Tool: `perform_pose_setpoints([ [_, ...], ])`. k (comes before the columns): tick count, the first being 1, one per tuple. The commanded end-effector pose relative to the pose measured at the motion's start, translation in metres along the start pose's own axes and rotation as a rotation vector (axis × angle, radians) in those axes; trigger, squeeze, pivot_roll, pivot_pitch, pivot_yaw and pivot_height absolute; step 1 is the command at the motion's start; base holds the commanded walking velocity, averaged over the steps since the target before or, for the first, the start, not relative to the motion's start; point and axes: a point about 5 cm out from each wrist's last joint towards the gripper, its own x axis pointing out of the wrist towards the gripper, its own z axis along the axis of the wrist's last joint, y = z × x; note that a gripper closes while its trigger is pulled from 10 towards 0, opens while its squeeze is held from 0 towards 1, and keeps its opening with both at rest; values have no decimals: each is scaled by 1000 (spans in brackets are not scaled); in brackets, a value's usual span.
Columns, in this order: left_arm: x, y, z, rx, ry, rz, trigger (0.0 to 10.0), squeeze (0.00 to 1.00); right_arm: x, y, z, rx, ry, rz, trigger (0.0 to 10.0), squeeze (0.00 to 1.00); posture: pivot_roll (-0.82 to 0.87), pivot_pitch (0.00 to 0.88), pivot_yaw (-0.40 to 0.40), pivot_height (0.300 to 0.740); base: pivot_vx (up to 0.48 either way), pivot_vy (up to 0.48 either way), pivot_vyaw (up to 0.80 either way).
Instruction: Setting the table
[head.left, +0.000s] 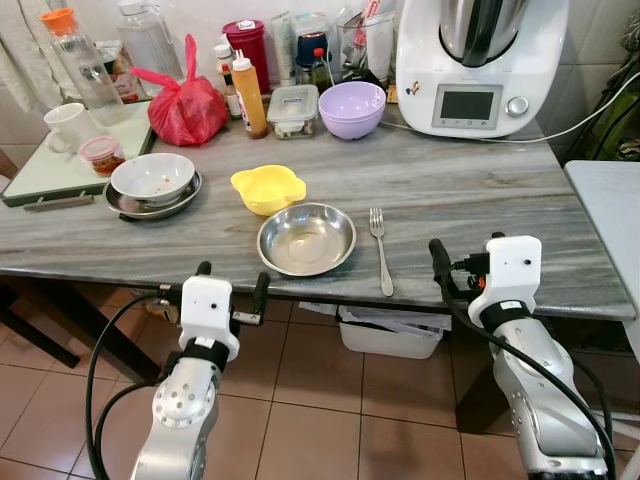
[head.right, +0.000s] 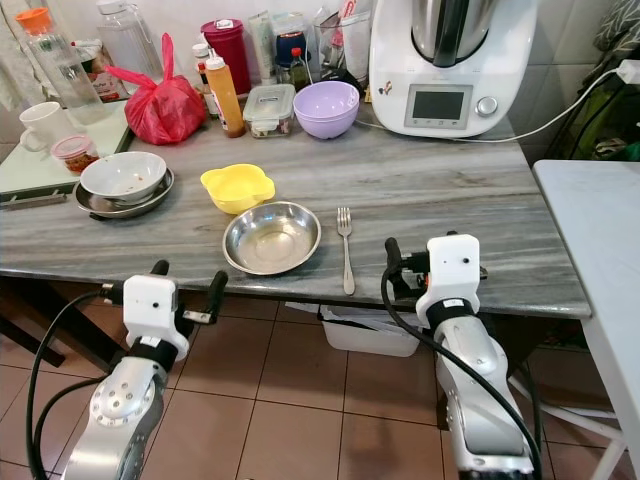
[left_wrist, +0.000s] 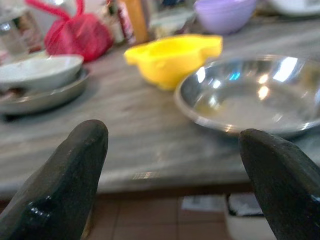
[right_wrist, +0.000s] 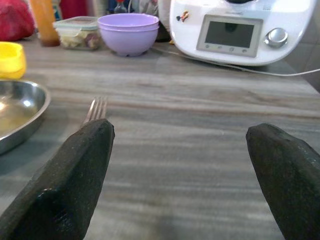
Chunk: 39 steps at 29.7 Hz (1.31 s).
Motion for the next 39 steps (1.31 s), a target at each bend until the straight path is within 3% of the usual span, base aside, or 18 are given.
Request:
perform_pose_setpoints([
  [1,-3,4,0,28,6,34,10000,0,-1,7,5,5,-7,30,10000,0,-108,87,98,740,0,0,0],
  [6,-15,27,-7,68,41,171,10000,0,-7,14,1,12,8,58,10000,0,-109,92,94,740,0,0,0],
  [11,-31,50,-13,81,64,275,10000,0,-1,30,3,18,-8,132,10000,0,-74,70,74,740,0,0,0],
  [15,-37,53,-14,94,79,342,10000,0,8,34,3,29,-1,180,10000,0,-32,75,53,740,0,0,0],
  [25,-44,45,-18,74,100,356,10000,0,13,33,4,17,0,199,10000,0,-33,74,39,740,0,0,0],
  [29,-35,39,-16,57,93,333,10000,0,13,33,6,33,2,182,10000,0,-62,73,59,740,0,0,0],
  [33,-14,32,-9,53,61,276,10000,0,10,31,6,25,-3,154,10000,0,-102,72,79,740,0,0,-616],
  [35,-12,32,-9,53,61,276,10000,0,10,30,5,20,-3,153,10000,0,-102,72,79,740,0,0,-494],
  [39,5,24,-9,13,46,250,10000,0,10,21,9,-22,-6,128,10000,0,-181,55,25,740,0,0,0],
])
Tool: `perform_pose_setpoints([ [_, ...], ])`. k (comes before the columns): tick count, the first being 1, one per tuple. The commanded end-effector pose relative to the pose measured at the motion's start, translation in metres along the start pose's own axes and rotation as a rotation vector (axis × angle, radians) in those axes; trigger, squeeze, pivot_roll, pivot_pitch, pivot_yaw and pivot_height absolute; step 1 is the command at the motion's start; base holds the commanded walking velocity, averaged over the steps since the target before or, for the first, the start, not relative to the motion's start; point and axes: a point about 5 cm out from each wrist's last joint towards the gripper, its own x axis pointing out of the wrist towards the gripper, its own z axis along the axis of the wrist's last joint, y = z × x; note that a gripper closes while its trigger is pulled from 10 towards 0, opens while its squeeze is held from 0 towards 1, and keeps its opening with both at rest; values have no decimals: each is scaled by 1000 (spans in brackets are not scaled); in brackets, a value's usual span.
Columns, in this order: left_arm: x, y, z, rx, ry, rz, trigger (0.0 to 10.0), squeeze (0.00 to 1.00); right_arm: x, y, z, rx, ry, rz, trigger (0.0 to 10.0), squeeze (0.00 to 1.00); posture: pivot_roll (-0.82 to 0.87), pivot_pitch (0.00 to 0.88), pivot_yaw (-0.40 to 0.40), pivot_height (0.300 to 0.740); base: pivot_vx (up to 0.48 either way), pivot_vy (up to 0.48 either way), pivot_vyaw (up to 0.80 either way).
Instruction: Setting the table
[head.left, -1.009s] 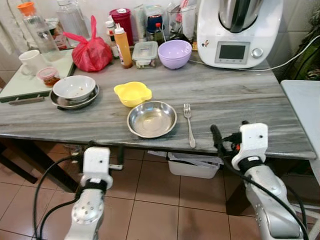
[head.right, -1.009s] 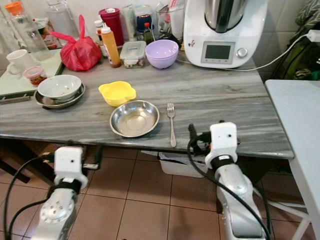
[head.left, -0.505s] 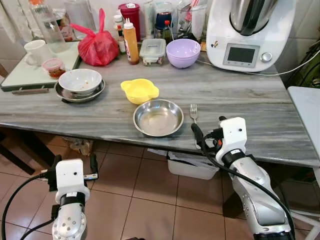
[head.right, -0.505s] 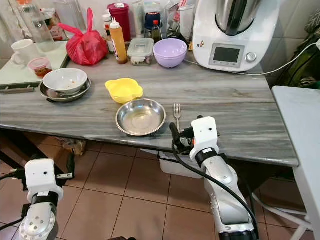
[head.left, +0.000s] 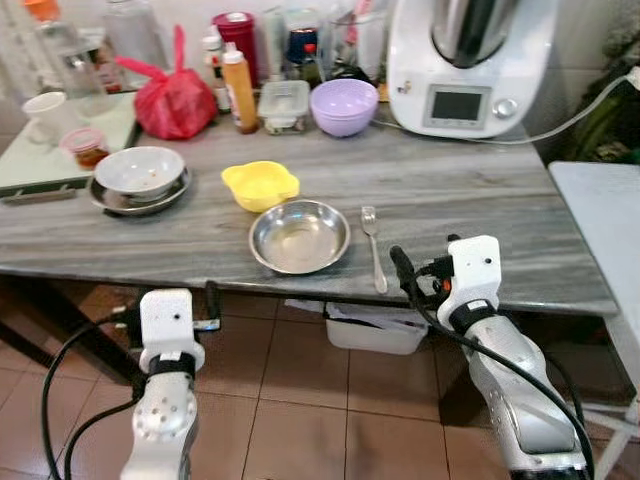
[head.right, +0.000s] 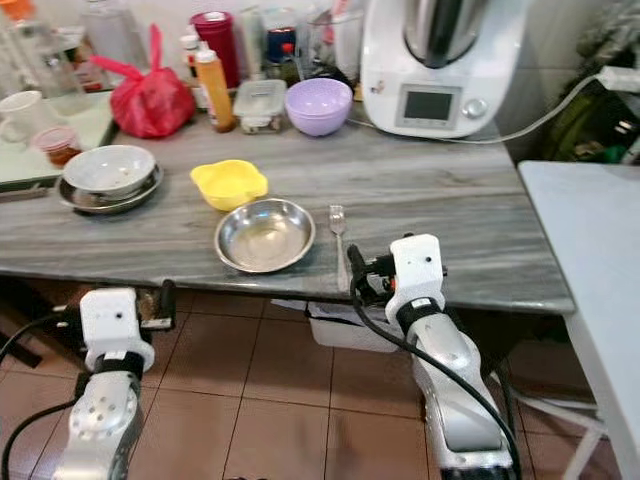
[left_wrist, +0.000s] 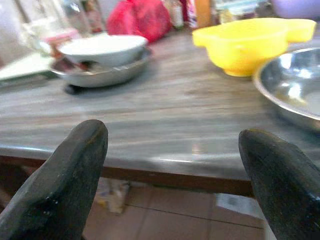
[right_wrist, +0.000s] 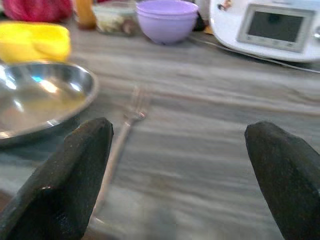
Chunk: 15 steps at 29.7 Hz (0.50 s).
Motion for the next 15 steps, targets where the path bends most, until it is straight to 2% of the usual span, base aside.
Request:
perform_pose_setpoints([
  [1,3,-4,-3,-1,4,-14,10000,0,0,-6,12,-27,-35,-16,10000,0,-187,56,17,740,0,0,0],
  [8,17,-16,-1,-40,-16,-15,10000,0,10,-16,17,-62,-16,-16,10000,0,-215,60,-29,740,0,0,0],
  [15,15,-17,-5,-64,-1,-12,10000,0,13,-4,18,-58,-34,28,10000,0,-208,63,7,740,0,0,0],
])
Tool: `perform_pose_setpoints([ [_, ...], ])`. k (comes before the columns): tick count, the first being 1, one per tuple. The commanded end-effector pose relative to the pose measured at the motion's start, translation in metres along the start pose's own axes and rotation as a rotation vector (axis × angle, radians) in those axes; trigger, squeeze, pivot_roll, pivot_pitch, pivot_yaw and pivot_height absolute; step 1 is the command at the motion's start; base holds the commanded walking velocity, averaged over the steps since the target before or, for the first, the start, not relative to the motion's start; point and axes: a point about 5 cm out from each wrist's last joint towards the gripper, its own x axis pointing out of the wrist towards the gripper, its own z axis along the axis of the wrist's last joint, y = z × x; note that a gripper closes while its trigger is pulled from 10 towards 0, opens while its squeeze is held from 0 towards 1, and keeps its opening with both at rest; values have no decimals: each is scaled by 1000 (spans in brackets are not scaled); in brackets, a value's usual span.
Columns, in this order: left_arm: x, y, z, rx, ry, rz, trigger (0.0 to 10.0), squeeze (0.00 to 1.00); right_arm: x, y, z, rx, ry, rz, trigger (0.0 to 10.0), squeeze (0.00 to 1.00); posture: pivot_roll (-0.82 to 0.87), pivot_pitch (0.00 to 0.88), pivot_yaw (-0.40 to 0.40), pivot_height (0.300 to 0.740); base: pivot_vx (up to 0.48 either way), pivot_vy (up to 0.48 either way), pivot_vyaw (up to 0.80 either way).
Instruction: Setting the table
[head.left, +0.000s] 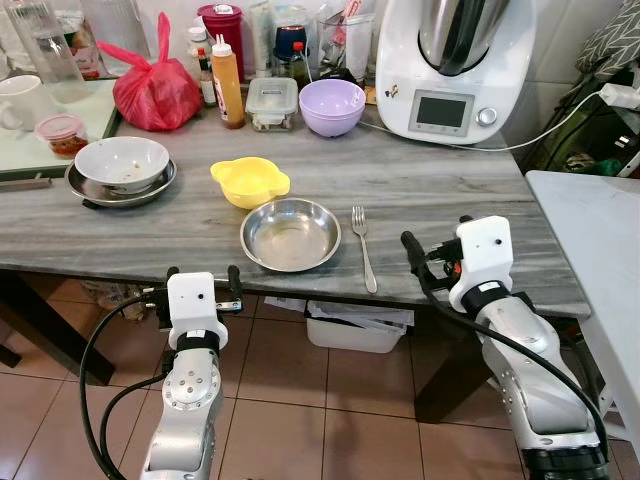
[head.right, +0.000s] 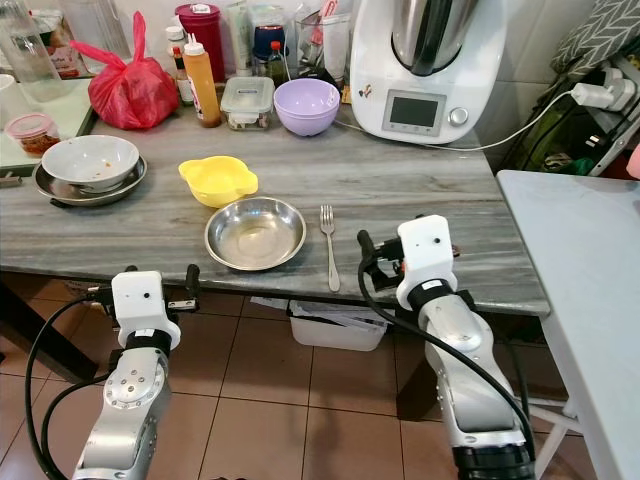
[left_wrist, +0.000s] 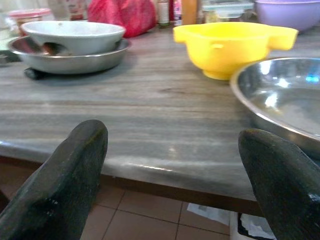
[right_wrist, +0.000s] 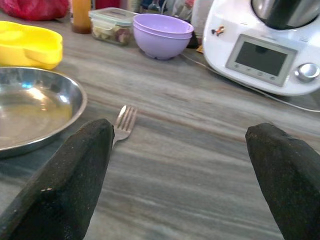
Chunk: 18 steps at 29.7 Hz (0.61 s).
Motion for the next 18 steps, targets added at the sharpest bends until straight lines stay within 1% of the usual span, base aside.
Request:
perform_pose_setpoints([
  [1,-6,1,-6,5,19,6,10000,0,0,3,1,4,-8,11,10000,0,-184,67,16,740,0,0,0],
  [2,-6,1,-6,5,19,6,10000,0,0,3,1,4,-8,11,10000,0,-184,67,16,740,0,0,0],
  [3,-9,3,-6,13,18,11,10000,0,0,5,1,18,-13,5,10000,0,-170,66,23,740,0,0,0],
  [8,-11,9,-4,15,15,18,10000,0,2,7,0,49,-12,0,10000,0,-131,69,40,740,0,0,0],
  [10,-11,11,-1,33,10,26,10000,0,3,8,-3,58,-6,4,10000,0,-117,72,46,740,0,0,-494],
  [15,-14,13,3,41,-1,14,10000,0,5,10,-3,70,-8,-3,10000,0,-103,82,57,740,0,0,-622],
  [18,-16,14,1,48,10,8,10000,0,4,12,-3,68,-14,-8,10000,0,-109,86,63,740,0,0,0],
])
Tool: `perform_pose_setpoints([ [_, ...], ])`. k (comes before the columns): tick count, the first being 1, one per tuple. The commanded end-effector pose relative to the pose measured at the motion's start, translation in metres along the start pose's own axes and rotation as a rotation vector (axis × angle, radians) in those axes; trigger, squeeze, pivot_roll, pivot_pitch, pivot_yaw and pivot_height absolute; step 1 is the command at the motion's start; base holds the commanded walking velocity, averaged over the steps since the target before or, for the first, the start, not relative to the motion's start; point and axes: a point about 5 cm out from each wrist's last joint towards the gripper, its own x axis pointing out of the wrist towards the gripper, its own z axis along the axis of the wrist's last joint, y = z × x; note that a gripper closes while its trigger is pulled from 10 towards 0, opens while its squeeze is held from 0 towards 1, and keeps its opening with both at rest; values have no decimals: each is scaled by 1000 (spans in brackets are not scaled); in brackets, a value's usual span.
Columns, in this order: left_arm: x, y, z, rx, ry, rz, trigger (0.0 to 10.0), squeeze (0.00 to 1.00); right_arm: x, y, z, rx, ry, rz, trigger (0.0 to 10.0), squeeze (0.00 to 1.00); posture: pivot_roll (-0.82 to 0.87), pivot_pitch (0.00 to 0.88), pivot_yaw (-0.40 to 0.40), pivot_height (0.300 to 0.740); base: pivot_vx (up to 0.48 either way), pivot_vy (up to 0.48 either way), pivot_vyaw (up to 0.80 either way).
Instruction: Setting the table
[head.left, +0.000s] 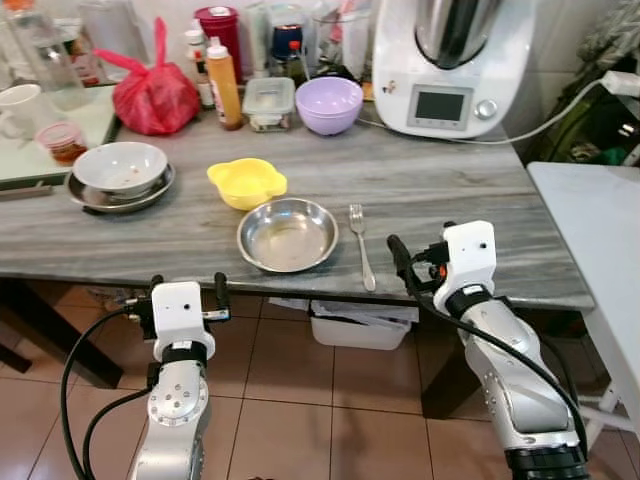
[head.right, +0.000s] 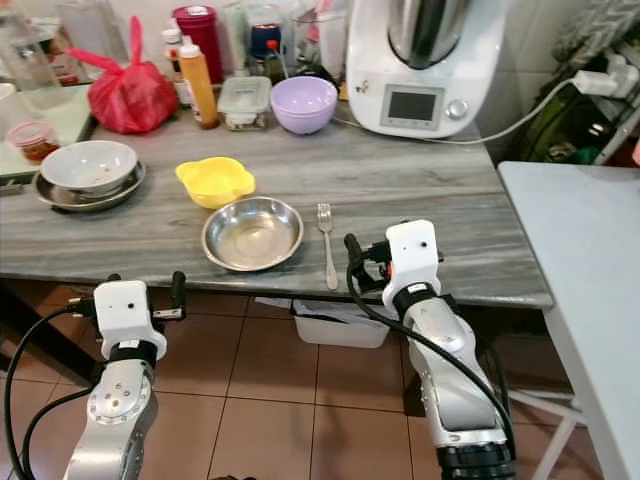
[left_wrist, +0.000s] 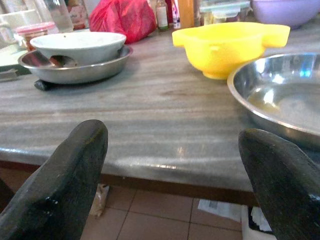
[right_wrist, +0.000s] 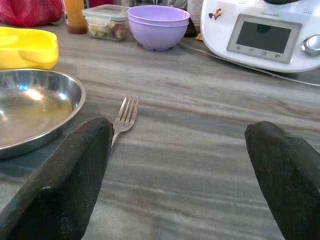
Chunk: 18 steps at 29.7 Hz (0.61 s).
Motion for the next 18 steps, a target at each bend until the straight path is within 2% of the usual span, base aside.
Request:
perform_pose_setpoints([
  [1,-3,3,-3,14,17,-3,10000,0,0,1,1,-1,-11,-3,10000,0,-109,86,63,740,0,0,0],
  [7,0,-1,1,17,21,-20,10000,0,-1,0,2,-8,-16,-11,10000,0,-112,93,70,740,0,0,0],
  [15,0,3,3,29,27,-26,10000,0,-2,-2,2,-11,-19,-28,10000,0,-112,97,81,740,0,0,0],
  [18,4,3,16,37,-3,-24,10000,0,-3,-1,2,-7,-22,-31,10000,0,-109,99,84,740,-254,0,0],
])
